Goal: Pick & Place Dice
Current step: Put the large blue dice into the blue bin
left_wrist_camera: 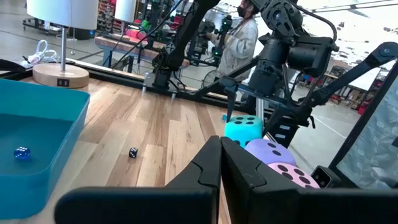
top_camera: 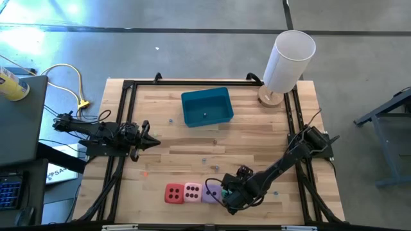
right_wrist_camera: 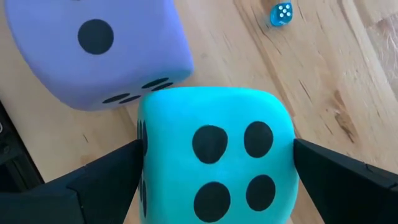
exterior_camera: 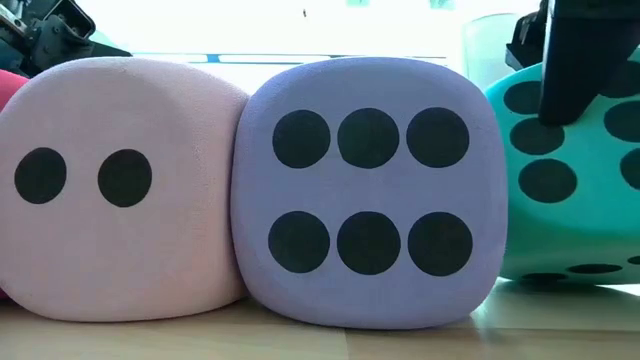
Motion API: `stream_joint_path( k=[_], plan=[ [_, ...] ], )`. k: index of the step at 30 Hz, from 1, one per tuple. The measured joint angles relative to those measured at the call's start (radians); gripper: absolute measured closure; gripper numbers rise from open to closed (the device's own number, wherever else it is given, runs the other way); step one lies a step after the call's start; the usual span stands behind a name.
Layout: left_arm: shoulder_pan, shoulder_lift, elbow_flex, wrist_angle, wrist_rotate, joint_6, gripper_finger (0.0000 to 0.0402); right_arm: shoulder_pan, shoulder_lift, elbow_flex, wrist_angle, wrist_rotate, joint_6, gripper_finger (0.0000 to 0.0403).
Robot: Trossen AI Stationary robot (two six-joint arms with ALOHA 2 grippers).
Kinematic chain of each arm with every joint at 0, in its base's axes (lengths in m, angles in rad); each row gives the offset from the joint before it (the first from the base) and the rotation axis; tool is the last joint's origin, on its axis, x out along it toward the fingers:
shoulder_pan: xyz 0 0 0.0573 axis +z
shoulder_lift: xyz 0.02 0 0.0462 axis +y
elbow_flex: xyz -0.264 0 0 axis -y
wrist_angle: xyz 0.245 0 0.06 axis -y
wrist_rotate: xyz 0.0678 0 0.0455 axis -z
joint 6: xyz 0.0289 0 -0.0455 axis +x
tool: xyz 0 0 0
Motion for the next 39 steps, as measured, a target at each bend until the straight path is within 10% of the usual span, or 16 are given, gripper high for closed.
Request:
stream_joint_path(
  k=[8, 20, 39],
  plan=[
    [0.000, 0.000, 0.000, 0.000, 0.000, -0.001, 0.0401, -0.001, 0.000, 0.000, -0.009, -0.018, 0.019, 0.0027],
    [0.000, 0.000, 0.000, 0.000, 0.000, -0.001, 0.0401, -0.030, 0.033, 0.006, -0.001, -0.149, 0.055, 0.0211],
    [0.000, 0.000, 0.000, 0.004, 0.000, 0.000, 0.0401, -0.011, 0.024, 0.091, -0.106, -0.012, -0.019, 0.0283]
  ],
)
